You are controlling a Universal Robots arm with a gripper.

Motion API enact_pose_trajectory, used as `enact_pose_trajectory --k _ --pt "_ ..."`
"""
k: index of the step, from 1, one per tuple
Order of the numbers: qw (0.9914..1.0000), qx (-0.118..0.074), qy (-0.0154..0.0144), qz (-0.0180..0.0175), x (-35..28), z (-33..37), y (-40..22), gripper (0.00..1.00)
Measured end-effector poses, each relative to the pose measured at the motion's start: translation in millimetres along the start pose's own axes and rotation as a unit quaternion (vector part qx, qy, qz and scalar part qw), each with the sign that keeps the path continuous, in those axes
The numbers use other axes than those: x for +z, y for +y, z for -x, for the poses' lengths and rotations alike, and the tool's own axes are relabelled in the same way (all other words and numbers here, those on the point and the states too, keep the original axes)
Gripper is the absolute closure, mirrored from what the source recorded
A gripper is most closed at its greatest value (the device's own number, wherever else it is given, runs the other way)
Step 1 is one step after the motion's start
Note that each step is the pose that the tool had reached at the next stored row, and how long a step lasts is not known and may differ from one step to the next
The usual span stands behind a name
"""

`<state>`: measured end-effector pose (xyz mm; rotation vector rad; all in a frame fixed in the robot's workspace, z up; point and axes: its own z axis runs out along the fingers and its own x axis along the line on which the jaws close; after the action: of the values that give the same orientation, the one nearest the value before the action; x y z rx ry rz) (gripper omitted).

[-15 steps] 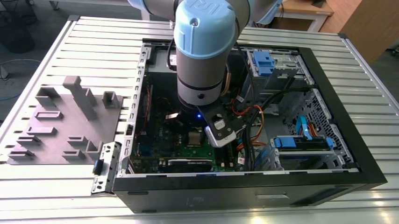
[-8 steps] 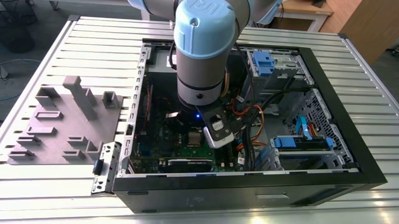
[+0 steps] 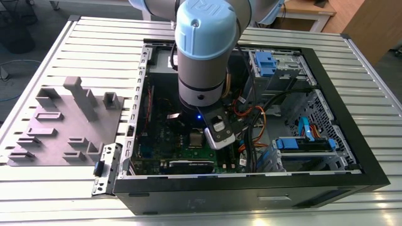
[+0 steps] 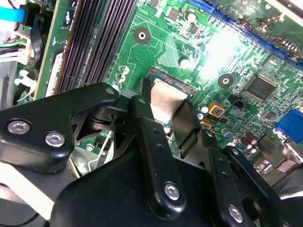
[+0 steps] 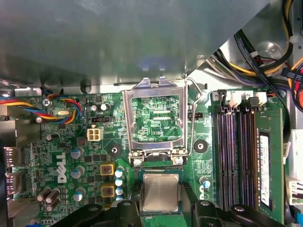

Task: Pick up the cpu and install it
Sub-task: 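Place the cpu into insertion slot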

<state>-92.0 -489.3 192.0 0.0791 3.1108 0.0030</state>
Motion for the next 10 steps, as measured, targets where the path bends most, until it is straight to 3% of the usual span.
enact_pose_trajectory --k 10 --pt "1.0 0.0 -0.0003 0.0004 1.7 -0.2 0.0 0.55"
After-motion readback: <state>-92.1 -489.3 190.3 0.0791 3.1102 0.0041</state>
